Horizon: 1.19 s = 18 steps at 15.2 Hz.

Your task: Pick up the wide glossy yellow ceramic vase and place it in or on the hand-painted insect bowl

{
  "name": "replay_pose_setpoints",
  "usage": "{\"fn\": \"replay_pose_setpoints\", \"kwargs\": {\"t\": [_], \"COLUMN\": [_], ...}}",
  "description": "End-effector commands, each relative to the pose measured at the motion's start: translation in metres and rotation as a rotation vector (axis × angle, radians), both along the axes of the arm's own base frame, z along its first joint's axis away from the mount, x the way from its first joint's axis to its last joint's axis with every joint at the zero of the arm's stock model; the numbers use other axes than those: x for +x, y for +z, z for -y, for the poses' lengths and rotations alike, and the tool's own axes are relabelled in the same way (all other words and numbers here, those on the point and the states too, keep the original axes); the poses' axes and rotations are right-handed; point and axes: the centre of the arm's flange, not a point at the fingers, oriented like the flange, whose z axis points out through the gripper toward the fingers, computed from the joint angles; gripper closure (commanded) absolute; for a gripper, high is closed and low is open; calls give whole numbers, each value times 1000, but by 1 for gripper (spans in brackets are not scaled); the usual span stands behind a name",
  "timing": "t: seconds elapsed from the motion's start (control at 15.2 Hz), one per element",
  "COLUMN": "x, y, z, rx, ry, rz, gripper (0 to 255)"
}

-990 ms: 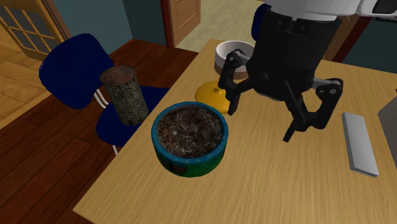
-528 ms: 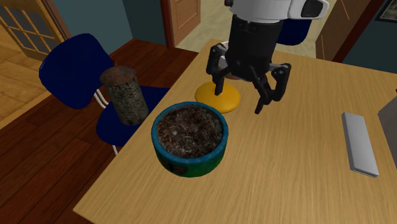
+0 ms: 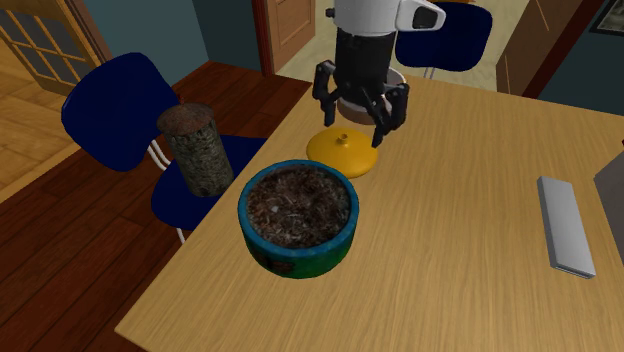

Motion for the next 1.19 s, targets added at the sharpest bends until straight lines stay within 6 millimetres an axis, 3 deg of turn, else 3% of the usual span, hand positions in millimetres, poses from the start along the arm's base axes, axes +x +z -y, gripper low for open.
{"fn": "replay_pose_setpoints", "kwargs": {"t": [0.0, 0.33, 0.79, 1.12], "x": [18, 61, 59, 59], "y": [-7, -26, -62, -65], "z": [-15, -48, -47, -47], "rx": [-4, -11, -11, -11], "ry": [-8, -23, -23, -23], "rz": [10, 33, 33, 33], "gripper": [0, 0, 0, 0]}}
